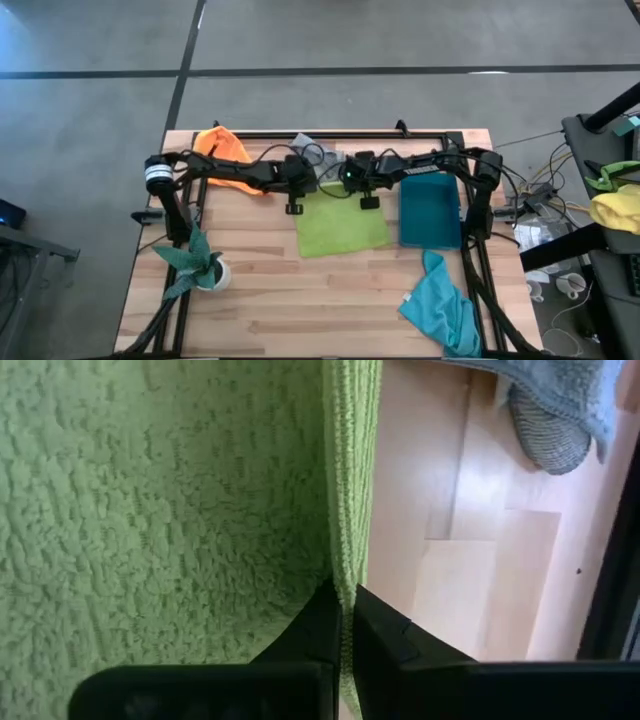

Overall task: Roll microfiber towels into tight, uniform cylinder then place into a basket
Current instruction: Roll the green towel

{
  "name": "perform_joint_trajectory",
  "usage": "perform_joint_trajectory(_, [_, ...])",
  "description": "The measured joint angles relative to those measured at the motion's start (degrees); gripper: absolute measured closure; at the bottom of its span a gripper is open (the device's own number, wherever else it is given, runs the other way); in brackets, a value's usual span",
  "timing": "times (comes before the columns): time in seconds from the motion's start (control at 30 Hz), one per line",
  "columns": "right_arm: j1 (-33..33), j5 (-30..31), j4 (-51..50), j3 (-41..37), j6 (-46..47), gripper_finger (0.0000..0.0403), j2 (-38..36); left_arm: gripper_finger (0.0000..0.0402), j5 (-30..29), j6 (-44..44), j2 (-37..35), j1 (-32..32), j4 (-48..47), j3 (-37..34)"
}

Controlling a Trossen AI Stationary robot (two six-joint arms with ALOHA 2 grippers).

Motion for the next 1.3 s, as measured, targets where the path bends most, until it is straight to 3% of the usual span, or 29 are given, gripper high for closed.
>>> perform_joint_trajectory(0.4, [3.86, 0.09, -2.54, -0.55, 2.42, 0.0394, -0.44, 0.0401, -1.9, 0.14, 0.97, -2.73, 2.19, -1.68])
perform_joint_trajectory(0.57, [3.81, -0.33, -3.11, 0.67, 6.24, 0.039, -0.22, 0.0401, -9.17, 4.03, 1.27, -2.79, 3.36, -1.7])
perform_joint_trajectory(0.67, [3.85, 3.18, -2.78, 0.93, 7.67, 0.0393, -0.17, 0.0401, -14.37, 6.61, 1.27, -2.62, 6.22, -1.89])
perform_joint_trajectory(0.87, [5.01, 8.39, -1.97, -0.31, 13.18, 0.0394, -0.17, 0.0401, -14.48, 8.96, 1.31, -2.59, 10.96, -4.05])
perform_joint_trajectory(1.3, [9.37, 9.14, -1.37, -1.27, 16.49, 0.0394, -0.11, 0.0401, -17.68, 14.57, 1.42, -4.1, 21.91, -11.83])
